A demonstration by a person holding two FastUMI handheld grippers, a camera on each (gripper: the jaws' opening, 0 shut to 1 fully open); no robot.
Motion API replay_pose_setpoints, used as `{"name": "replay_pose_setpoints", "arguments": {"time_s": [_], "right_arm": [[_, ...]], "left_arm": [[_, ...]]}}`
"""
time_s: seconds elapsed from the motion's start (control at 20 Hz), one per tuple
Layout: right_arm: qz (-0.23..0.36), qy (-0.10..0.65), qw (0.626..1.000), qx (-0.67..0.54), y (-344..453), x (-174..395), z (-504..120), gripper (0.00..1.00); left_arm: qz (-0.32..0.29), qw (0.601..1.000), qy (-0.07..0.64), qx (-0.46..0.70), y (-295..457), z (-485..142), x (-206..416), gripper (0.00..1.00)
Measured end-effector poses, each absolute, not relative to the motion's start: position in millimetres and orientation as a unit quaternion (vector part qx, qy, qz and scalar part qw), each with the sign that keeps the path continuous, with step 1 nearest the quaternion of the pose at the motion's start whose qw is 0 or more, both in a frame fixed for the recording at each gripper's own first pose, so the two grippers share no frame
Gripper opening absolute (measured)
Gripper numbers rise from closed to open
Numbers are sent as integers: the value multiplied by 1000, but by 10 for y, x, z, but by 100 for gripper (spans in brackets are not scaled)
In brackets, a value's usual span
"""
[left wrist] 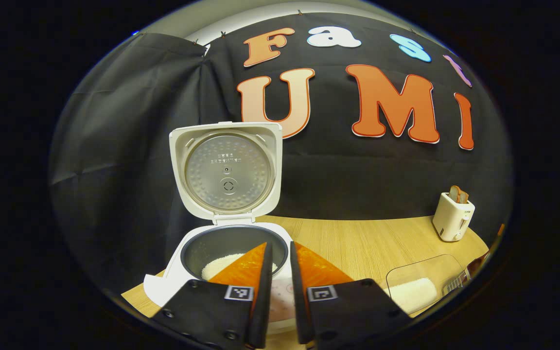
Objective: Close the left gripper, press the button to open the rice cooker; take a wooden spoon from the chopstick holder with the right hand, scoop a spoonful of rice and pour it into the rice cooker, then put the wooden spoon back into the chopstick holder.
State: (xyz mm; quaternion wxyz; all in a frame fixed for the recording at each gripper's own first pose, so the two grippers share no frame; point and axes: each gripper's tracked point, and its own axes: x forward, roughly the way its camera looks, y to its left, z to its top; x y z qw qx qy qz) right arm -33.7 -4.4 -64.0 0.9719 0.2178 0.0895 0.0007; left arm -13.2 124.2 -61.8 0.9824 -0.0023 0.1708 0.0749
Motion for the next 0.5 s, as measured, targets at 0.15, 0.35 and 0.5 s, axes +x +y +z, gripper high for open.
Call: {"name": "replay_pose_setpoints", "arguments": {"time_s": [0.15,0.35,0.5], "right_arm": [[15,52,975,213,34,-317,-384,9],[23,19,981,192,132,-255,-112,10],[46,-4,982,184,327,-193,117,9]], "left_arm": [[79,982,172,5,1319,-659,-109,53],[76,983,169,2,1319,-707,-97,60],[72,983,167,2,1345,-740,-95,75]]}}
